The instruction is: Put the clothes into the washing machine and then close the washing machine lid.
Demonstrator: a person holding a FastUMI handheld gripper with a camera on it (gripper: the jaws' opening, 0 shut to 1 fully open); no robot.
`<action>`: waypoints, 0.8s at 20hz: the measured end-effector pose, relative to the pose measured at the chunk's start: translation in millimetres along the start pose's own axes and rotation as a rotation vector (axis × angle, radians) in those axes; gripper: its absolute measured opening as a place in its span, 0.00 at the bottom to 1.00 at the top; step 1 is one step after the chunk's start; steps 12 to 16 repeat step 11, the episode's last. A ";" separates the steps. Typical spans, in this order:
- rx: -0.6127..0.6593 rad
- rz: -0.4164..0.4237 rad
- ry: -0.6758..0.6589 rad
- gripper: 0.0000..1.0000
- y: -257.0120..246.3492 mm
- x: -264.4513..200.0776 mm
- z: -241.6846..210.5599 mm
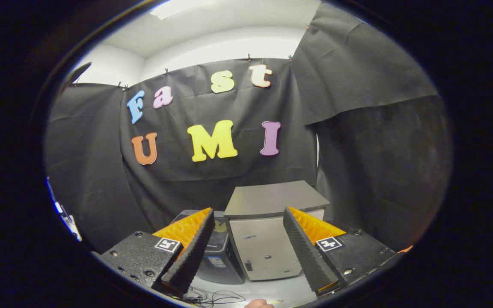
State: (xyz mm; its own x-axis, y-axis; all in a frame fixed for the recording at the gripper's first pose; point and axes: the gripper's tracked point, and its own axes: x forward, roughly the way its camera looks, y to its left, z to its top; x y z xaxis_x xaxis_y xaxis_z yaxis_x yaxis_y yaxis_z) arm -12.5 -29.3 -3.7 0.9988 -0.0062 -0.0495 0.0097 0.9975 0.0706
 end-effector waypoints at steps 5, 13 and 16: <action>0.002 0.008 0.004 1.00 0.2 -0.6 -0.1; 0.004 0.005 0.013 1.00 -4.2 -1.3 -1.8; 0.004 0.005 0.013 1.00 -4.2 -1.3 -1.8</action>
